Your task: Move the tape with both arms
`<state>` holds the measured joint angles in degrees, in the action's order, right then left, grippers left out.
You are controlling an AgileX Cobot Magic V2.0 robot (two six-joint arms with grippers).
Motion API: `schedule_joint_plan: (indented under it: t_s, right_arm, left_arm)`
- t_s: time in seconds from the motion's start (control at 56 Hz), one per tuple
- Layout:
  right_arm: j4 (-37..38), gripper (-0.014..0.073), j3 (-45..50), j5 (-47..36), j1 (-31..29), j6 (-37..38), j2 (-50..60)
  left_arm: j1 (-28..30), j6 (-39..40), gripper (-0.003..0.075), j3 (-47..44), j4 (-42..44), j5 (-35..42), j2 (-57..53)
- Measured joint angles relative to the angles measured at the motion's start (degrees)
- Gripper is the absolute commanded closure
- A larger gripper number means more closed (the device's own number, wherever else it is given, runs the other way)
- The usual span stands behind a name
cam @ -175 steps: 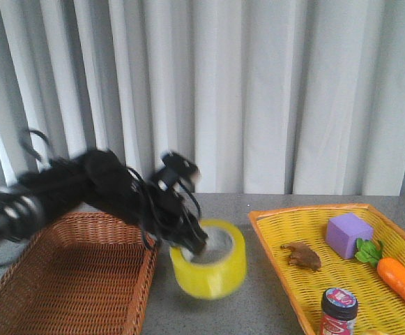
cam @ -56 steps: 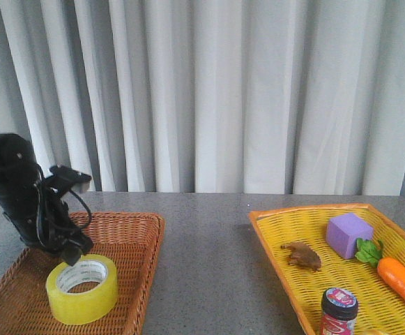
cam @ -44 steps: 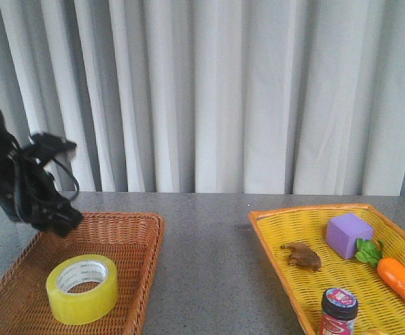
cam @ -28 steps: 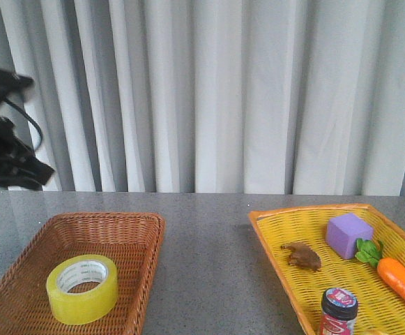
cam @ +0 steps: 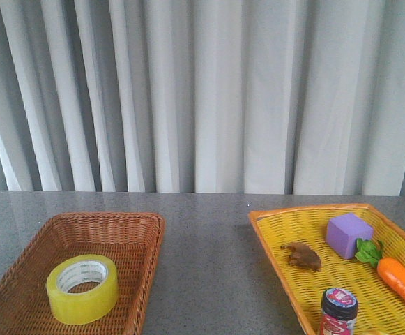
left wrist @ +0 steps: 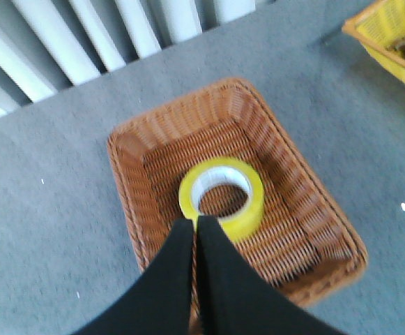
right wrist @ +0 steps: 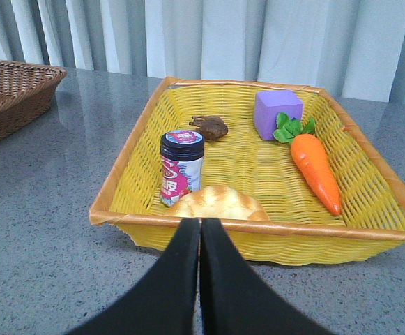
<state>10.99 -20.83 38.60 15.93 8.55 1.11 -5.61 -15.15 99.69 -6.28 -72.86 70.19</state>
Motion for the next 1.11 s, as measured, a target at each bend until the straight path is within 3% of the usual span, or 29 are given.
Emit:
schedule_joint_plan:
  t_s: [0.232,0.393,0.732,0.893,1.107]
  right_arm:
    - [0.0,0.0598,0.0,0.0,0.0,0.0,0.0]
    - [0.0,0.0598,0.0,0.0,0.0,0.0,0.0]
    - [0.0,0.0598,0.0,0.0,0.0,0.0,0.0]
    - [0.0,0.0598,0.0,0.0,0.0,0.0,0.0]
    - [0.0,0.0598,0.0,0.0,0.0,0.0,0.0]
  left_arm:
    - [0.0,1.2,0.0727,-21.7,0.0,5.4,-17.5]
    - [0.0,6.2,0.0727,-37.0,0.7,9.3,-31.0]
    - [0.0,7.7,0.0727,-52.9,4.5,14.4,-49.3]
    - [0.0,6.6,0.0727,-61.8,4.6,25.7,-51.9]
    - [0.0,4.9,0.0727,-79.4,4.7,50.7,-56.2]
